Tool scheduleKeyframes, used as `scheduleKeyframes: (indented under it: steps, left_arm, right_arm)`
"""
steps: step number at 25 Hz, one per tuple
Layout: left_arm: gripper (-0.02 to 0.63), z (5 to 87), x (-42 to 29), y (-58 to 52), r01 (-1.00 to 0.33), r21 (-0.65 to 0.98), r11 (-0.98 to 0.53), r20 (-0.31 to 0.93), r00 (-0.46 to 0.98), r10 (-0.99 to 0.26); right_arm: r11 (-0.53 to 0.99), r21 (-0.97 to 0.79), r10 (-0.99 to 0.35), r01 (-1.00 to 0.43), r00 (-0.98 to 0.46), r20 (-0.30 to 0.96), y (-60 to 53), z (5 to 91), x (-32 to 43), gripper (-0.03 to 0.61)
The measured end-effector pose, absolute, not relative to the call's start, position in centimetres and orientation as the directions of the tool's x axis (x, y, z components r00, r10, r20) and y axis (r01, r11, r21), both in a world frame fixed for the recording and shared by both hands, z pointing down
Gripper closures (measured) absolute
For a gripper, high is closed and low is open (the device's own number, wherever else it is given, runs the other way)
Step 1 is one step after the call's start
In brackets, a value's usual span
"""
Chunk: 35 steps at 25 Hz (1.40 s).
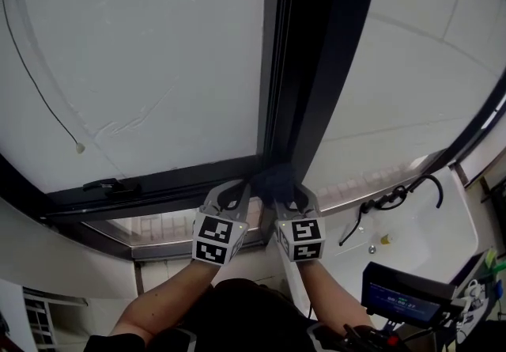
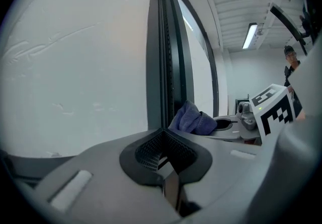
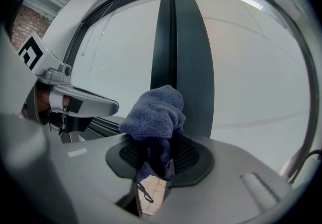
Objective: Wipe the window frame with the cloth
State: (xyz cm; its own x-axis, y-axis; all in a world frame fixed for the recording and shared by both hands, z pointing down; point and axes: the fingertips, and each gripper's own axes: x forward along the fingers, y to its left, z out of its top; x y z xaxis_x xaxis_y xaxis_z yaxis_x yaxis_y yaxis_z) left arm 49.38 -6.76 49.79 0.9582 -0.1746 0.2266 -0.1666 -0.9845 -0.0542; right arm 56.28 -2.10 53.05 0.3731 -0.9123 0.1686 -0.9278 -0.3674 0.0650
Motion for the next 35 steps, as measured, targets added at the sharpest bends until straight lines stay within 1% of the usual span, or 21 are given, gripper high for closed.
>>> scheduleKeyframes:
  steps: [4, 10, 12, 16, 24, 27, 31, 35]
  left_arm:
    - [0.62, 50.4, 49.5, -5.9, -0.172, -0.052, -0.984, 0.212, 0.961, -0.179]
    - [0.62, 51.6, 49.4, -5.5, -0.217, -0.037, -0.975, 0.229, 0.948, -0.22]
    - [0.62, 52.0, 49.3, -5.4, -0.237, -0.039, -0.971, 0.236, 0.942, -0.239]
    - [0.62, 53.3, 48.8, -5.0, -0.262, -0.028, -0.965, 0.266, 0.928, -0.26]
    - [0.62, 54.2, 47.9, -5.4, -0.313, -0.011, -0.95, 0.276, 0.912, -0.303]
    - [0.62, 54.4, 47.0, -6.6, -0.324, -0.004, -0.946, 0.271, 0.91, -0.313]
    - [0.62, 54.8, 44.5, -9.0, -0.348, 0.003, -0.937, 0.27, 0.903, -0.335]
    - [0.62, 54.3, 43.2, -9.9, -0.375, -0.002, -0.927, 0.267, 0.893, -0.362]
  right_arm:
    - [-0.336, 0.051, -0.923, -0.941, 0.339, 0.182, -2.2, 54.3, 56.2, 0.46]
    - [-0.287, 0.046, -0.942, -0.957, 0.291, 0.166, -2.2, 54.1, 56.1, 0.46]
    - [-0.268, 0.069, -0.948, -0.961, 0.276, 0.16, -1.9, 53.9, 55.9, 0.46]
    - [-0.23, 0.174, -0.954, -0.958, 0.257, 0.152, -1.1, 54.5, 55.2, 0.46]
    - [-0.181, 0.19, -0.955, -0.965, 0.219, 0.202, -0.7, 56.5, 55.6, 0.46]
    - [-0.168, 0.204, -0.956, -0.964, 0.21, 0.204, -2.1, 56.8, 55.2, 0.46]
    - [-0.132, 0.217, -0.954, -0.967, 0.183, 0.238, -4.5, 57.5, 53.3, 0.46]
    - [-0.131, 0.203, -0.956, -0.97, 0.178, 0.232, -5.2, 56.6, 52.8, 0.46]
